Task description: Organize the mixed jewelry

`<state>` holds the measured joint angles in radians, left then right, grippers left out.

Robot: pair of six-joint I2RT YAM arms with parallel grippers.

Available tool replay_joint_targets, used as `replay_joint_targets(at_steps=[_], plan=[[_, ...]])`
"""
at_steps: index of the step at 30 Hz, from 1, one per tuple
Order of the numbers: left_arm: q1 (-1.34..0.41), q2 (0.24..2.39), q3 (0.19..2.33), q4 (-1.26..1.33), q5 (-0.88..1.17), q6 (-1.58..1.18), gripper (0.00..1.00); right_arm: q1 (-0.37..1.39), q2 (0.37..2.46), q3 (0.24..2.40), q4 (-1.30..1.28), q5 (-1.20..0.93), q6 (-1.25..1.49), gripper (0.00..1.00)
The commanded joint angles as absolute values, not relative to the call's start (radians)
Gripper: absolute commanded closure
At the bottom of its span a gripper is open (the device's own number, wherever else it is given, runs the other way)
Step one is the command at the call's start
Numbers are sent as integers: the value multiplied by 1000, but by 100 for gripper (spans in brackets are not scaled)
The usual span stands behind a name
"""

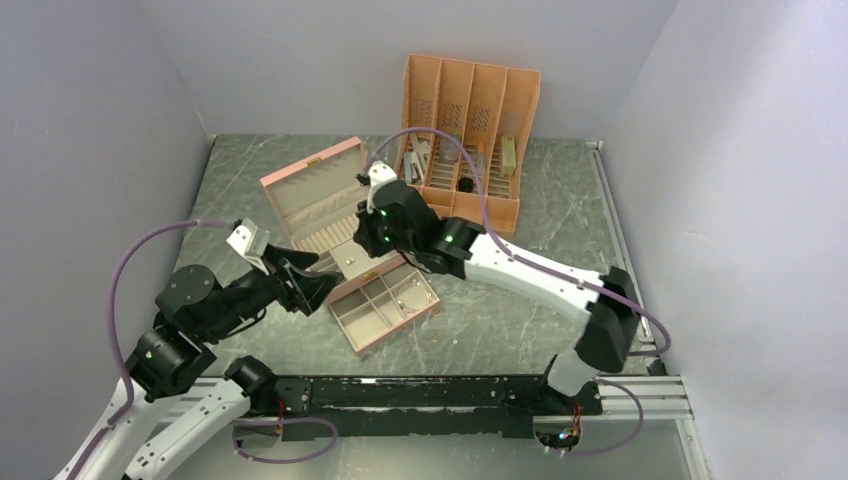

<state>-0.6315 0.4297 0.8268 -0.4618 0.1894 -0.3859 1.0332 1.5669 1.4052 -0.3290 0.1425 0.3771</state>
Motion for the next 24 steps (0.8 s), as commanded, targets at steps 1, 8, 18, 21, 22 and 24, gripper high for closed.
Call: replay_joint_targets(at_steps=[1,8,18,21,22,24], plan=[[-632,403,791,-457,96,-347,21,982,1678,1508,-350,98,280,100],[-632,376,720,-409,23,-364,20,935,1906,1684,-381,70,205,100],[-629,382,735,-460,21,-345,21,907,2129,1841,-371,125,155,100],[-629,359,724,-451,18,-353,21,894,2168,1853,-354,116,163,100],[-628,354,723,-451,15,-354,21,892,2177,1855,-350,112,166,100],[-626,349,724,-455,6,-355,21,887,2196,1858,-340,102,173,100]])
